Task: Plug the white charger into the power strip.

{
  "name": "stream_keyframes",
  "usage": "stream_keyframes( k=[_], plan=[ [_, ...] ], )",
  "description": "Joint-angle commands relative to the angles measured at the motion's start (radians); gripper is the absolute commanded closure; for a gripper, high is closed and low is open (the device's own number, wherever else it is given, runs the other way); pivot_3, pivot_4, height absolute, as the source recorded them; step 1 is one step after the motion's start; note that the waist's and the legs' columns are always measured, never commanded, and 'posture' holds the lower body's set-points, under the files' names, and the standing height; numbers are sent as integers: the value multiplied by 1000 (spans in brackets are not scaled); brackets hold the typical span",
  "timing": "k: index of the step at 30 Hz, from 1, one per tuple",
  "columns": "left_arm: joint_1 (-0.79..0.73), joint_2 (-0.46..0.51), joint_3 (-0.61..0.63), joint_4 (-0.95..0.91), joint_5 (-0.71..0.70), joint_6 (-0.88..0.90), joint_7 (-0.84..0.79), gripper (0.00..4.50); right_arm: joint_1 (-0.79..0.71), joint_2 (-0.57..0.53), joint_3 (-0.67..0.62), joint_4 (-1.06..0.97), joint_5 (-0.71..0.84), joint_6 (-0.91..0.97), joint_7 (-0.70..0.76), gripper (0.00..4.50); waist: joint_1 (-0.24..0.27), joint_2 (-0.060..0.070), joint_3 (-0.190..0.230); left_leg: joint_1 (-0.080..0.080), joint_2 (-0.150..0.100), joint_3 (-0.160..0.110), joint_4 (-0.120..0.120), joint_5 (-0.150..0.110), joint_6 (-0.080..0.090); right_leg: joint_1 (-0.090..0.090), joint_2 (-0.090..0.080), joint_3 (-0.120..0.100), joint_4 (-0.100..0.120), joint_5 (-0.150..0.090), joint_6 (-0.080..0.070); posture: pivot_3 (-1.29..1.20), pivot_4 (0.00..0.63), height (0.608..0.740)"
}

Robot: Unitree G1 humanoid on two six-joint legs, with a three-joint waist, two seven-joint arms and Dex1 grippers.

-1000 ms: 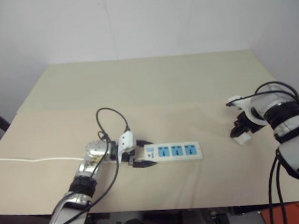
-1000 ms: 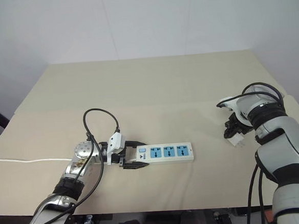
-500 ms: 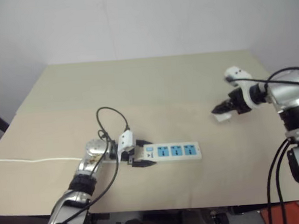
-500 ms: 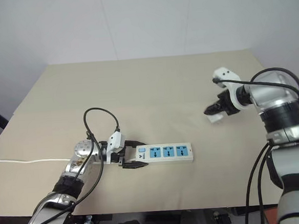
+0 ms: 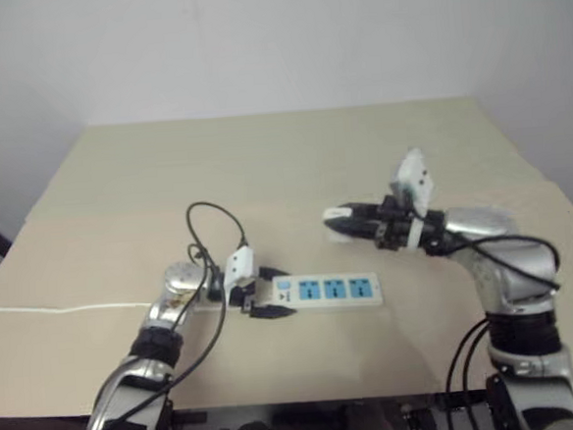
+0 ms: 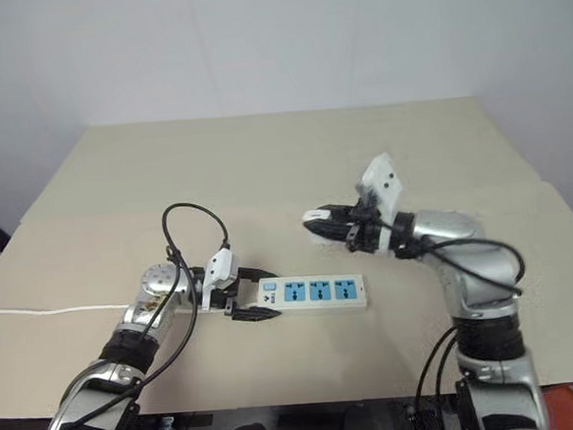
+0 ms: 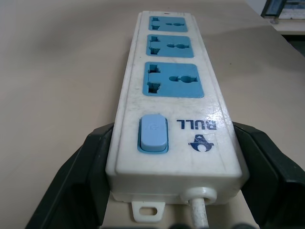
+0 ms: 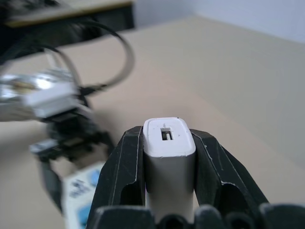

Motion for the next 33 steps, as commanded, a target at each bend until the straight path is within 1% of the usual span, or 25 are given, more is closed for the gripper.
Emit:
stream_keyframes(
  k=[1,4,7,15,28,33],
  plan=[
    [3,22,-19,5,26,10,-2,1212,7,22,47,14,19,-126,19,3374,-1,0,0,0,0,0,0,0,0,0,0,0,0,0,0,0,150,740],
    [3,25,-20,5,29,8,-2,1212,12,39,81,61,31,-167,32,3374,-3,0,0,0,0,0,0,0,0,0,0,0,0,0,0,0,150,740],
    [12,27,-23,-10,29,14,-1,1212,27,34,135,116,6,-246,71,3374,-5,0,0,0,0,0,0,0,0,0,0,0,0,0,0,0,150,740],
    [33,33,-25,-39,26,30,5,1212,45,38,209,195,-9,-340,102,3374,-16,0,0,0,0,0,0,0,0,0,0,0,0,0,0,0,150,740],
    [66,36,-28,-93,19,59,17,1212,9,77,251,361,-63,-484,95,3374,-20,-2,-1,1,0,0,0,0,0,0,0,0,0,0,0,0,150,740],
    [71,41,-28,-103,16,67,16,1212,6,64,250,423,-88,-548,121,3374,-22,-2,-1,3,0,0,0,0,0,3,1,0,-1,0,0,0,150,740]
  ],
)
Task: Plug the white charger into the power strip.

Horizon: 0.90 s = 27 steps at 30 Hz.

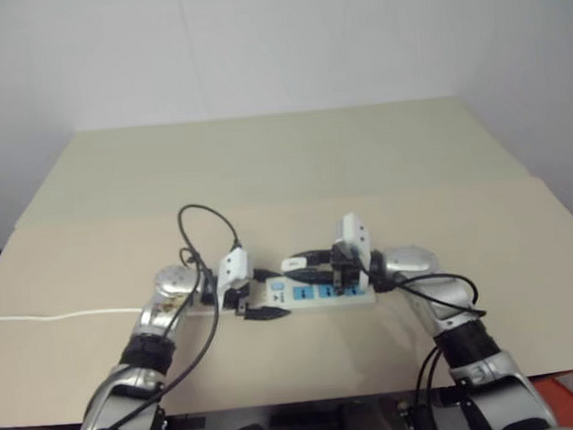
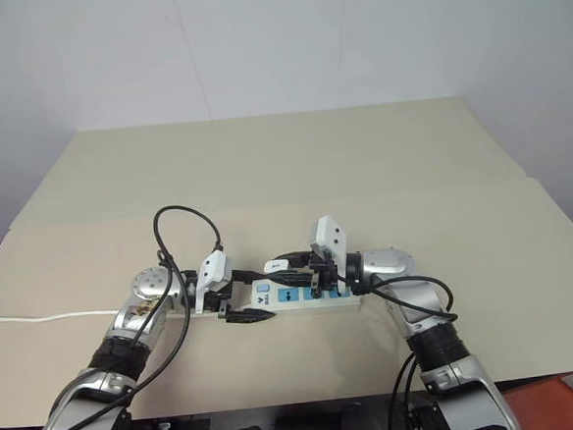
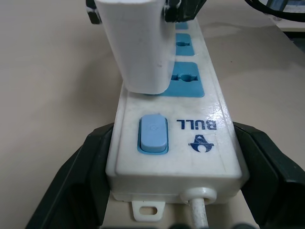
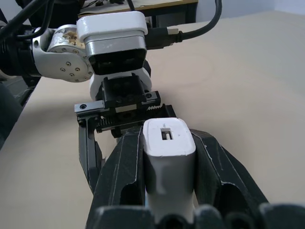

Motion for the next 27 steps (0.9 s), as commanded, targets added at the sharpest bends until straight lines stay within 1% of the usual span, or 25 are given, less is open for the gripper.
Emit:
stream_keyframes(
  k=[1,10,16,19,22,27],
  plan=[
    [23,15,-30,-24,19,6,-10,1212,-5,-21,-3,38,-32,-67,7,3374,0,0,0,1,0,0,0,0,0,1,0,0,0,0,0,0,150,740],
    [45,36,-31,-51,7,20,-15,1212,47,-127,-18,130,-49,-178,85,3374,9,0,0,5,0,-1,-2,0,0,7,0,-1,-2,0,0,0,150,740],
    [53,52,-33,-65,-3,28,-13,1212,41,-160,-23,217,-57,-244,107,3374,13,-1,0,11,0,0,-4,0,1,12,0,0,-3,-1,0,0,150,740],
    [57,57,-33,-71,-5,32,-9,1212,28,-174,-16,261,-69,-266,115,3374,13,-1,0,12,0,0,-4,0,0,12,0,0,-3,-1,0,0,150,740],
    [60,56,-35,-75,-5,34,-3,1212,9,-167,6,275,-78,-275,125,3374,13,-2,-1,12,0,0,-4,0,0,12,0,0,-3,-1,0,0,150,740],
    [58,49,-43,-76,-5,36,0,1212,-42,-108,59,235,-75,-240,124,3374,9,-3,-1,12,0,0,-4,0,0,12,0,0,-3,-1,0,0,150,740]
  ],
)
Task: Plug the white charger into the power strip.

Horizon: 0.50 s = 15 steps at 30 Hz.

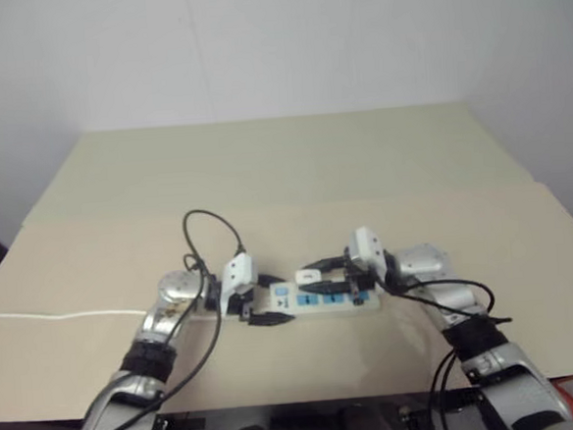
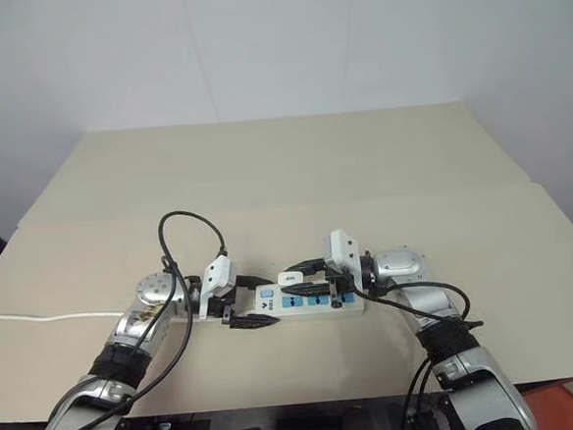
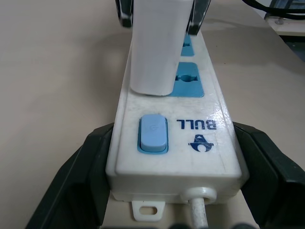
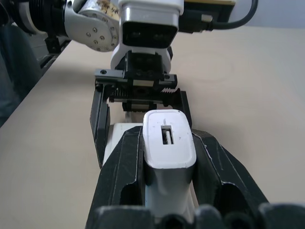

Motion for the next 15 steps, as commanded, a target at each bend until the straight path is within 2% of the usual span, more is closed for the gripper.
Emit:
stream_keyframes(
  k=[1,6,15],
  plan=[
    [18,38,-19,-14,18,3,-33,1212,-23,-5,19,43,-72,60,-37,3374,-2,0,0,0,0,0,0,0,0,0,0,0,0,0,0,0,150,740],
    [16,37,-25,-13,15,3,-30,1212,-34,31,57,21,-86,85,-39,3374,-12,0,0,3,1,0,0,0,0,0,1,0,0,-1,-2,0,150,740],
    [24,44,-23,-19,12,2,-30,1212,-17,17,46,20,-96,93,-31,3374,-13,-1,0,4,2,0,-1,0,0,0,2,1,1,-2,-4,0,150,740]
  ],
)
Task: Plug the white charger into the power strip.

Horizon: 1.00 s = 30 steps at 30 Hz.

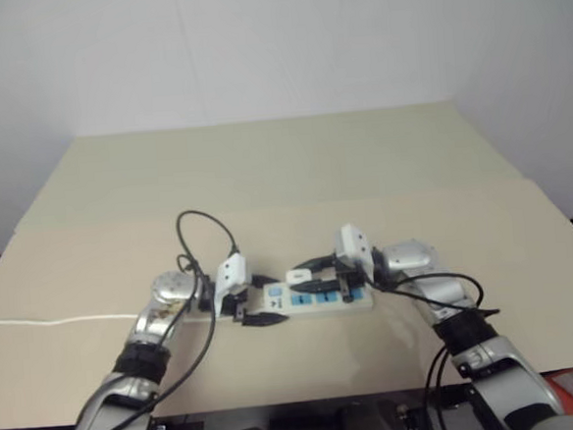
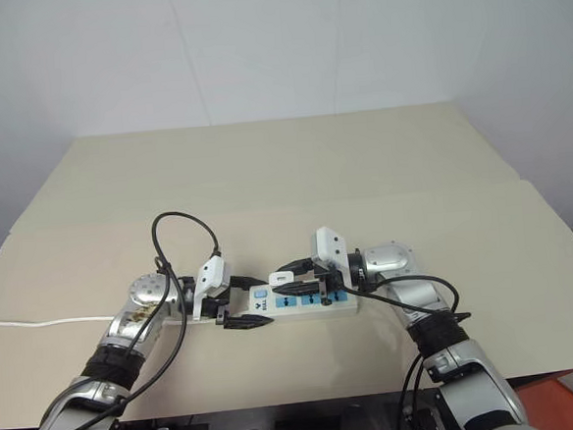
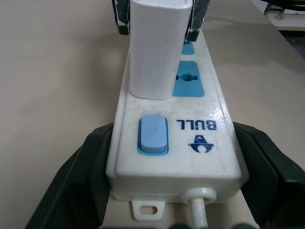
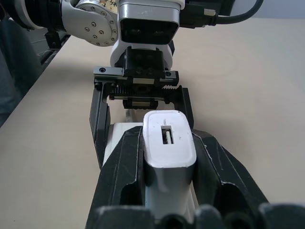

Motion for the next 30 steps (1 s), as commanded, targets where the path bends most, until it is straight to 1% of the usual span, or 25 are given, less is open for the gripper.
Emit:
stream_keyframes(
  k=[1,5,7,8,12,13,20,25,30],
  plan=[
    [17,18,-24,-17,18,0,-26,1212,18,-15,19,28,-59,33,-24,3374,0,0,0,0,0,0,0,0,0,0,0,0,0,0,0,0,150,740],
    [16,17,-24,-17,18,-2,-25,1212,18,-7,13,28,-56,38,-32,3374,0,0,0,0,0,0,0,0,0,0,0,0,0,0,0,0,150,740],
    [14,18,-23,-15,19,-3,-24,1212,20,-4,11,25,-55,39,-36,2631,0,0,0,0,0,0,0,0,0,0,0,0,0,0,0,0,150,740],
    [14,18,-22,-15,19,-4,-24,1212,21,-3,10,23,-58,36,-40,2434,2,0,0,0,0,0,0,0,0,0,0,0,0,0,0,0,150,740],
    [15,19,-22,-16,17,-2,-25,1212,24,2,1,19,-63,42,-46,961,3,-1,0,-1,0,0,-1,0,0,-1,0,0,0,0,0,0,150,740],
    [15,19,-22,-16,17,-1,-25,1212,23,3,-1,18,-62,43,-46,666,3,-1,0,-2,0,0,-1,0,0,-1,0,0,0,0,0,0,150,740],
    [7,13,-23,-5,18,-2,-23,1212,19,-20,-32,-16,-41,70,-39,666,3,-2,0,-2,0,0,-1,0,0,-1,0,0,-1,0,0,0,150,740],
    [2,9,-24,4,21,-5,-18,1212,47,-103,-88,-155,31,150,1,666,8,-2,0,-4,0,-1,-1,0,0,-2,0,-1,-1,0,0,0,150,740],
    [-12,-3,-23,23,24,-11,-13,1212,106,-212,-161,-275,94,203,34,666,12,-3,1,-4,-1,0,-1,0,0,-2,-1,-1,-2,0,0,0,150,740]
  ],
)
